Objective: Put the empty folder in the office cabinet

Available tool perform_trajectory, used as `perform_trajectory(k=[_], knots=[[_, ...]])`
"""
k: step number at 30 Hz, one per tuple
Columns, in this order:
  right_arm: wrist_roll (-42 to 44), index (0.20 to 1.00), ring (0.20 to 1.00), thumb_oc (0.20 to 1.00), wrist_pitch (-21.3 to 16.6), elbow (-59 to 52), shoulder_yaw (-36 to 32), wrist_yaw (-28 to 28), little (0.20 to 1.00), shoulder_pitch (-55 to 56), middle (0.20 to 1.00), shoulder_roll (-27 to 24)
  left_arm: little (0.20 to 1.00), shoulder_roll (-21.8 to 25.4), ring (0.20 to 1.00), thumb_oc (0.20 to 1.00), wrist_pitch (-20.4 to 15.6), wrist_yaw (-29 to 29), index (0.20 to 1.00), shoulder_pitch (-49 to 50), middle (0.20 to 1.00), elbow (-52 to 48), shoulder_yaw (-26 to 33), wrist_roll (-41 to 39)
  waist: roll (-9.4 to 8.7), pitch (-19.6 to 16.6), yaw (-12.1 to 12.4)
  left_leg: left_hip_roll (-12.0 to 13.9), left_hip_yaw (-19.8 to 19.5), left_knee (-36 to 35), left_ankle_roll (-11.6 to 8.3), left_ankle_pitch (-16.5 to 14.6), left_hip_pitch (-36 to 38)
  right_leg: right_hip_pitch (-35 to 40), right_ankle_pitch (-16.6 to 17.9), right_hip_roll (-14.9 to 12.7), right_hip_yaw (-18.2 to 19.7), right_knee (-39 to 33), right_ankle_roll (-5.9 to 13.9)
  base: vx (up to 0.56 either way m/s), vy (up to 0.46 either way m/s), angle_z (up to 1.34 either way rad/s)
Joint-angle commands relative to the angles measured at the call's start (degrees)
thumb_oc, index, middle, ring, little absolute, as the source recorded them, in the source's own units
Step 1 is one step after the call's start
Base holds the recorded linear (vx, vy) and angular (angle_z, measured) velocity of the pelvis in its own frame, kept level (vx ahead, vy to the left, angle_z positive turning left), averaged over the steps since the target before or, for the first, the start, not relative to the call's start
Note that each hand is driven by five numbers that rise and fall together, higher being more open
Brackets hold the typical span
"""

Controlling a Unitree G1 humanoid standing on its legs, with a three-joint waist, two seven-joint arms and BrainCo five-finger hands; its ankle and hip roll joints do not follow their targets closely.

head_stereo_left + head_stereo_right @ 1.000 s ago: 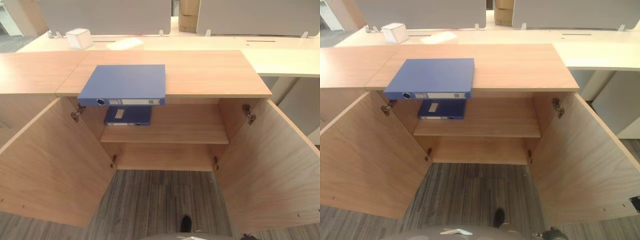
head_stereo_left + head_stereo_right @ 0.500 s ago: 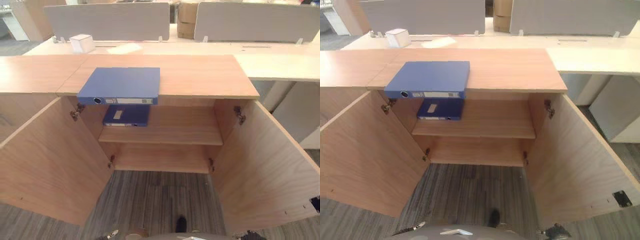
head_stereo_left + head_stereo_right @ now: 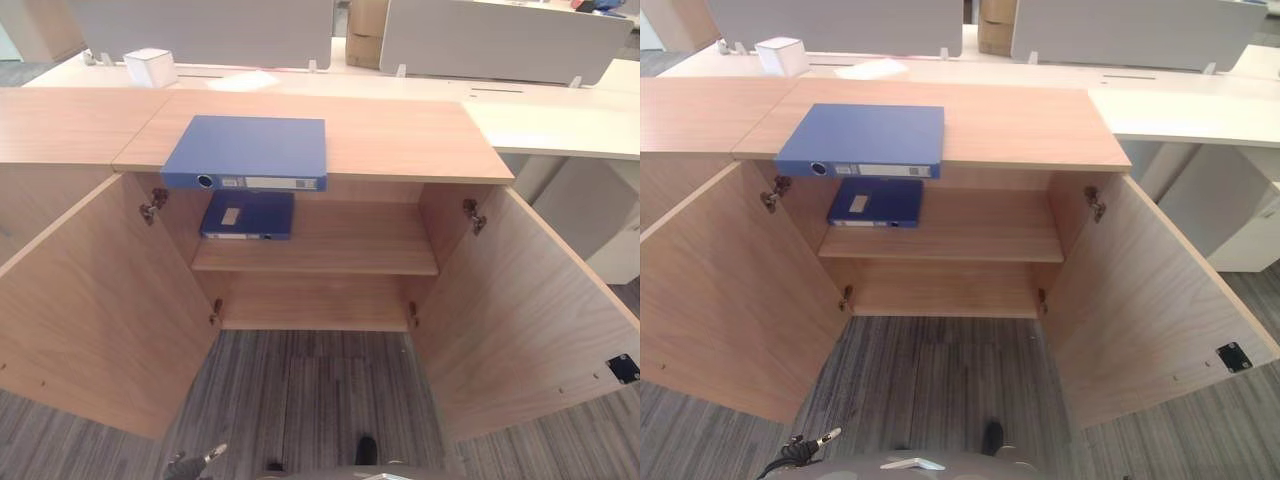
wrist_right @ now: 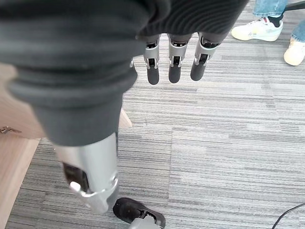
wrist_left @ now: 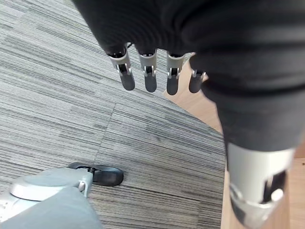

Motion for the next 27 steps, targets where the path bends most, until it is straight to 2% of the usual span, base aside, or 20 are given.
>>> perform_trajectory(k=[1, 4, 5, 7, 8, 9, 10, 12, 14, 15, 16, 17, 18, 19, 20, 21, 23, 25, 27], knots=[[0.61, 1.0, 1.0, 1.0, -1.08, -0.06, -0.17, -1.07, 1.0, -3.93, 1.0, -1.25, 1.0, 1.34, 1.0, 1.0, -3.32, 1.34, 1.0, -1.96, 1.0, -5.51, 0.86, -2.3, -0.76, 1.05, -0.35, -0.96, -0.11, -1.07, -2.38, -1.07, -0.78, 7.37, -1.47, -3.43, 1.61, -4.23, 4.23, -0.01, 0.094, 0.07], [0.63, 1.0, 1.0, 1.0, -0.95, -0.23, -0.36, -1.09, 1.0, -3.83, 1.0, -1.1, 1.0, 1.54, 1.0, 1.0, -3.66, 1.74, 1.0, -1.38, 1.0, -9.42, 0.89, -2.95, -0.94, 1.16, -0.31, -1.35, 0.06, -1.07, -2.15, -1.28, -0.87, 7.21, -1.24, -3.84, 1.9, -4.23, 4.52, -0.01, 0.071, 0.01], [0.72, 1.0, 1.0, 1.0, -0.95, -0.63, -0.65, -1.13, 1.0, -3.55, 1.0, -0.86, 1.0, 2.28, 1.0, 1.0, -4.16, 2.42, 1.0, -0.59, 1.0, -15.48, 1.3, -3.0, -1.16, 1.3, -0.24, -1.63, 0.24, -1.07, -1.95, -1.35, -0.99, 7.04, -1.02, -4.23, 2.09, -4.23, 4.79, 0.0, 0.065, -0.02], [0.75, 1.0, 1.0, 1.0, -0.96, -0.88, -0.76, -1.18, 1.0, -3.4, 1.0, -0.69, 1.0, 2.84, 1.0, 1.0, -4.45, 2.92, 1.0, -0.16, 1.0, -18.48, 1.6, -2.45, -1.31, 1.37, -0.19, -1.76, 0.32, -1.07, -1.88, -1.42, -1.06, 6.99, -0.93, -4.4, 2.13, -4.23, 4.91, 0.0, 0.054, -0.08], [1.1, 1.0, 1.0, 1.0, -1.15, -1.23, -1.08, -1.51, 1.0, -3.21, 1.0, -0.29, 1.0, 4.26, 1.0, 1.0, -5.11, 4.71, 1.0, 0.15, 1.0, -24.44, 2.71, -0.42, -1.63, 1.46, -0.03, -1.92, 0.34, -1.07, -1.75, -1.53, -1.17, 6.98, -0.78, -4.72, 2.28, -4.23, 5.16, 0.0, 0.025, -0.06], [1.1, 1.0, 1.0, 1.0, -1.15, -1.23, -1.08, -1.51, 1.0, -3.21, 1.0, -0.29, 1.0, 4.26, 1.0, 1.0, -5.11, 4.71, 1.0, 0.15, 1.0, -24.44, 2.71, -0.42, -1.63, 1.46, -0.03, -1.92, 0.34, -1.07, -1.75, -1.53, -1.17, 6.98, -0.78, -4.72, 2.28, -4.23, 5.16, 0.02, 0.049, 0.05], [1.29, 1.0, 1.0, 1.0, -1.28, -1.68, -1.37, -1.73, 1.0, -2.97, 1.0, 0.28, 1.0, 5.89, 1.0, 1.0, -6.15, 7.3, 1.0, 0.63, 1.0, -30.22, 4.6, 2.98, -1.96, 1.35, 0.17, -2.07, 0.46, -1.07, -1.65, -1.79, -1.17, 6.93, -0.74, -4.96, 2.41, -4.23, 5.36, 0.03, 0.03, 0.06], [1.38, 1.0, 1.0, 1.0, -1.41, -1.92, -1.33, -1.88, 1.0, -2.85, 1.0, 0.58, 1.0, 6.77, 1.0, 1.0, -6.49, 8.99, 1.0, 0.77, 1.0, -32.39, 5.5, 5.23, -2.16, 1.3, 0.24, -2.12, 0.51, -1.07, -1.64, -1.89, -1.11, 6.93, -0.73, -5.06, 2.46, -4.23, 5.47, 0.02, 0.021, 0.0], [1.5, 1.0, 1.0, 1.0, -1.75, -2.42, -1.37, -2.43, 1.0, -2.77, 1.0, 1.08, 1.0, 8.93, 1.0, 1.0, -6.71, 13.22, 1.0, 0.54, 1.0, -36.76, 7.36, 12.17, -2.53, 1.15, 0.34, -2.22, 0.59, -1.07, -1.66, -2.16, -1.03, 6.93, -0.77, -5.21, 2.57, -4.23, 5.68, 0.0, 0.0, 0.0], [1.5, 1.0, 1.0, 1.0, -1.75, -2.42, -1.37, -2.43, 1.0, -2.77, 1.0, 1.08, 1.0, 8.93, 1.0, 1.0, -6.7, 13.22, 1.0, 0.55, 1.0, -36.78, 7.37, 12.17, -2.53, 1.15, 0.33, -2.22, 0.59, -1.07, -1.66, -2.16, -1.02, 6.94, -0.77, -5.21, 2.57, -4.23, 5.68, 0.04, 0.011, -0.02], [1.96, 1.0, 1.0, 1.0, -2.17, -2.95, -1.51, -3.18, 1.0, -2.67, 1.0, 1.62, 1.0, 12.12, 1.0, 1.0, -6.27, 18.73, 1.0, 0.67, 1.0, -42.04, 9.81, 21.93, -2.89, 0.98, 0.59, -2.22, 0.8, -1.07, -1.71, -2.41, -0.93, 7.0, -0.86, -5.33, 2.7, -4.23, 5.83, 0.06, 0.009, -0.08], [2.16, 1.0, 1.0, 1.0, -2.43, -3.19, -1.19, -3.64, 1.0, -2.65, 1.0, 2.12, 1.0, 13.92, 1.0, 1.0, -5.54, 23.18, 1.0, 0.81, 1.0, -44.21, 11.86, 27.88, -3.14, 0.82, 0.69, -2.17, 0.94, -1.07, -1.77, -2.57, -0.8, 7.06, -0.95, -5.41, 2.91, -4.23, 5.88, 0.07, 0.01, -0.14], [2.17, 1.0, 1.0, 1.0, -2.52, -3.34, -0.98, -3.89, 1.0, -2.71, 1.0, 2.21, 1.0, 15.5, 1.0, 1.0, -5.17, 25.57, 1.0, 0.78, 1.0, -46.21, 13.34, 31.41, -3.22, 0.76, 0.77, -2.11, 1.03, -1.07, -1.79, -2.64, -0.77, 7.09, -1.01, -5.42, 2.96, -4.23, 5.91, 0.04, 0.005, -0.15], [2.17, 1.0, 1.0, 1.0, -2.52, -3.33, -0.91, -3.92, 1.0, -2.74, 1.0, 2.31, 1.0, 15.45, 1.0, 1.0, -5.02, 25.62, 1.0, 0.92, 1.0, -46.45, 13.47, 31.61, -3.3, 0.77, 0.74, -2.12, 1.07, -1.07, -1.79, -2.65, -0.74, 7.1, -1.02, -5.43, 3.0, -4.23, 5.91, 0.04, 0.006, -0.12], [2.35, 1.0, 1.0, 1.0, -2.82, -3.34, -0.6, -4.18, 1.0, -2.65, 1.0, 2.51, 1.0, 18.64, 1.0, 1.0, -3.86, 29.58, 1.0, 0.6, 1.0, -49.36, 15.76, 38.49, -3.25, 0.61, 0.83, -2.08, 1.17, -1.07, -1.88, -2.81, -0.68, 7.15, -1.12, -5.47, 3.05, -4.23, 6.0, 0.03, 0.004, -0.07], [2.36, 1.0, 1.0, 1.0, -2.83, -3.33, -0.54, -4.2, 1.0, -2.69, 1.0, 2.62, 1.0, 18.61, 1.0, 1.0, -3.69, 29.62, 1.0, 0.71, 1.0, -49.58, 15.87, 38.72, -3.35, 0.62, 0.81, -2.08, 1.19, -1.07, -1.89, -2.83, -0.66, 7.15, -1.14, -5.47, 3.07, -4.23, 6.0, 0.04, 0.01, -0.04], [2.77, 1.0, 1.0, 1.0, -3.06, -2.78, -0.12, -4.26, 1.0, -2.54, 1.0, 2.72, 1.0, 23.08, 1.0, 1.0, -1.1, 34.78, 1.0, -0.08, 1.0, -52.83, 19.21, 47.73, -3.18, 0.3, 0.82, -2.08, 1.39, -1.07, -2.03, -3.09, -0.4, 7.26, -1.24, -5.49, 3.11, -4.23, 6.11, 0.04, 0.009, -0.01], [2.93, 1.0, 1.0, 1.0, -3.17, -2.27, 0.33, -4.2, 1.0, -2.54, 1.0, 2.85, 1.0, 25.27, 1.0, 1.0, 0.49, 36.32, 1.0, -0.58, 1.0, -55.36, 20.86, 52.15, -3.12, 0.12, 0.75, -2.07, 1.62, -1.07, -2.12, -3.24, -0.22, 7.43, -1.36, -5.47, 3.21, -4.23, 6.16, 0.03, 0.003, 0.0], [2.93, 1.0, 1.0, 1.0, -3.17, -2.27, 0.33, -4.2, 1.0, -2.54, 1.0, 2.85, 1.0, 25.27, 1.0, 1.0, 0.49, 36.32, 1.0, -0.58, 1.0, -55.36, 20.86, 52.15, -3.12, 0.12, 0.75, -2.07, 1.62, -1.07, -2.12, -3.24, -0.22, 7.43, -1.36, -5.47, 3.21, -4.23, 6.16, 0.02, 0.0, 0.0]])
